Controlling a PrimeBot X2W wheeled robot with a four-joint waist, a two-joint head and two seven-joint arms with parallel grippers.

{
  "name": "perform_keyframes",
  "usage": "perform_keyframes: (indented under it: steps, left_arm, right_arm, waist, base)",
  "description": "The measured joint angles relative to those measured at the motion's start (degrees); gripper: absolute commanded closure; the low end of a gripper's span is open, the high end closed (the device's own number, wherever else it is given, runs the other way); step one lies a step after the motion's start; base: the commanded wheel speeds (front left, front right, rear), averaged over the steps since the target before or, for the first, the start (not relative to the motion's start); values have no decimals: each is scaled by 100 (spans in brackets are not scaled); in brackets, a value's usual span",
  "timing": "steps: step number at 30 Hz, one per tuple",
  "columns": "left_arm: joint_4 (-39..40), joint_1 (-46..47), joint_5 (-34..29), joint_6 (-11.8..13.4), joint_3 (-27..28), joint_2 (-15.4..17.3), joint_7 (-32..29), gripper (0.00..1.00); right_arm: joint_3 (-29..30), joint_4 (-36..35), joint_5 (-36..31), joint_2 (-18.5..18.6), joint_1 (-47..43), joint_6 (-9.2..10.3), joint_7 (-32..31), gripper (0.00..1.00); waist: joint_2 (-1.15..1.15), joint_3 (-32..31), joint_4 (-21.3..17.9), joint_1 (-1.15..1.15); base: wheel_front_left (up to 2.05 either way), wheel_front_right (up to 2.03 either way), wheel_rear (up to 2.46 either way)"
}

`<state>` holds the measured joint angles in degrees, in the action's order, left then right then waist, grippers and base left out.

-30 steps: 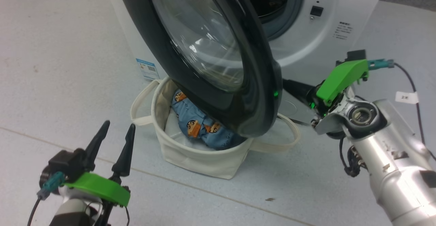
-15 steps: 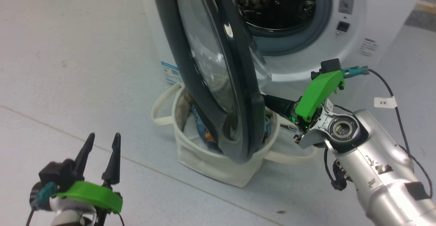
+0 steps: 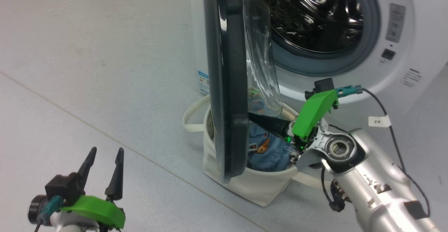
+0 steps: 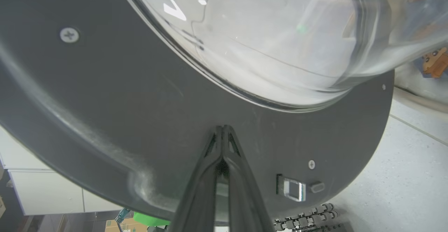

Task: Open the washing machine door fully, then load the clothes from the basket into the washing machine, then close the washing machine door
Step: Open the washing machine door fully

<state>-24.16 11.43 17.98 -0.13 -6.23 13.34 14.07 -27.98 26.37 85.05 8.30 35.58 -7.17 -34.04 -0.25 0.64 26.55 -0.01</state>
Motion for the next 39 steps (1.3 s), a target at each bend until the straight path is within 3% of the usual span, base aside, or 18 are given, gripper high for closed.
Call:
perform_keyframes:
  steps: [6, 23, 34, 39]
  left_arm:
    - [23, -122, -23, 87, -1, 77, -34, 0]
    - [372, -413, 55, 278, 179, 123, -9, 0]
    - [481, -431, 134, 365, 193, 124, -7, 0]
    - [487, -428, 138, 364, 154, 124, 0, 0]
  right_arm:
    - [-79, 3, 73, -177, -69, 0, 0, 100]
    - [-489, 235, 358, -378, 315, 0, 42, 100]
    - [-693, 236, 532, -396, 439, 0, 215, 100]
    - [-657, -96, 424, -286, 320, 0, 538, 100]
  waist:
    - [0, -66, 228, 0]
    - [0, 105, 356, 1]
    - [0, 96, 345, 1]
    - [0, 15, 295, 1]
  base:
    - [0, 0, 0]
    - [0, 0, 0]
    - [0, 0, 0]
    - [0, 0, 0]
